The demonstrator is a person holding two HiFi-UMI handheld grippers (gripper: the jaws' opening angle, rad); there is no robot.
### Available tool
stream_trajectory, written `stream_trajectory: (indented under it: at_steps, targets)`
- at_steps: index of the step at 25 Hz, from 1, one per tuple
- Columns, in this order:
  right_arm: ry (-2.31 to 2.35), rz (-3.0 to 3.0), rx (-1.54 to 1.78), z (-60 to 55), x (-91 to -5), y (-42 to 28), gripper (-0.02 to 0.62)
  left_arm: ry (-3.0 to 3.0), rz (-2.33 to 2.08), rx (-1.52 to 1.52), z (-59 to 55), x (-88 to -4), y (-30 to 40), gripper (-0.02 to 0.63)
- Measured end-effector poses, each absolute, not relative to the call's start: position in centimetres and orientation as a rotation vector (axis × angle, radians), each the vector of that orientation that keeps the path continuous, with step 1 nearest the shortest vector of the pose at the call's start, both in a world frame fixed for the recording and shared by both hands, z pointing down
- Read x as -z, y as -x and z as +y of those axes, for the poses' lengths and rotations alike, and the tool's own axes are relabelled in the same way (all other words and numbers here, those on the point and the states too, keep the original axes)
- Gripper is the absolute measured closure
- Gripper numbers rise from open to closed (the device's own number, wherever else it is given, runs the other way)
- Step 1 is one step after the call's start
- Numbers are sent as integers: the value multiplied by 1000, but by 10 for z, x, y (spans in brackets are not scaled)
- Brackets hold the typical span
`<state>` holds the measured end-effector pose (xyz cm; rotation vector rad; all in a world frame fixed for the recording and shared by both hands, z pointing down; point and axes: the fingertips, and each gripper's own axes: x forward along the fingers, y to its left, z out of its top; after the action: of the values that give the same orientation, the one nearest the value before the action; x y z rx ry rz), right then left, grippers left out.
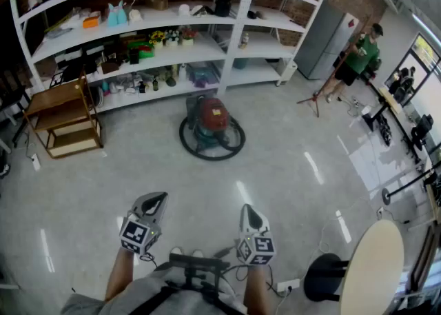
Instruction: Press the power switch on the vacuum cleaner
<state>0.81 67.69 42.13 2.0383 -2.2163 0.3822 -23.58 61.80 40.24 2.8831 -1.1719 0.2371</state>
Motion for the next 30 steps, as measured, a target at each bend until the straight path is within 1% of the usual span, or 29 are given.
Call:
stream_trajectory:
  at_steps: [9, 19, 30]
  targets:
    - [-2047, -2247, -433, 670, -420, -1, 594, -2850, -1175, -245, 609, -402, 243, 598]
    - [-2084, -2246, -461, 658, -423, 23, 594, -2861, -1175, -225, 592, -407, 270, 598]
    - [-2108, -2185, -417, 625, -431, 35, 594, -2864, -1152, -222, 558, -410, 281, 598]
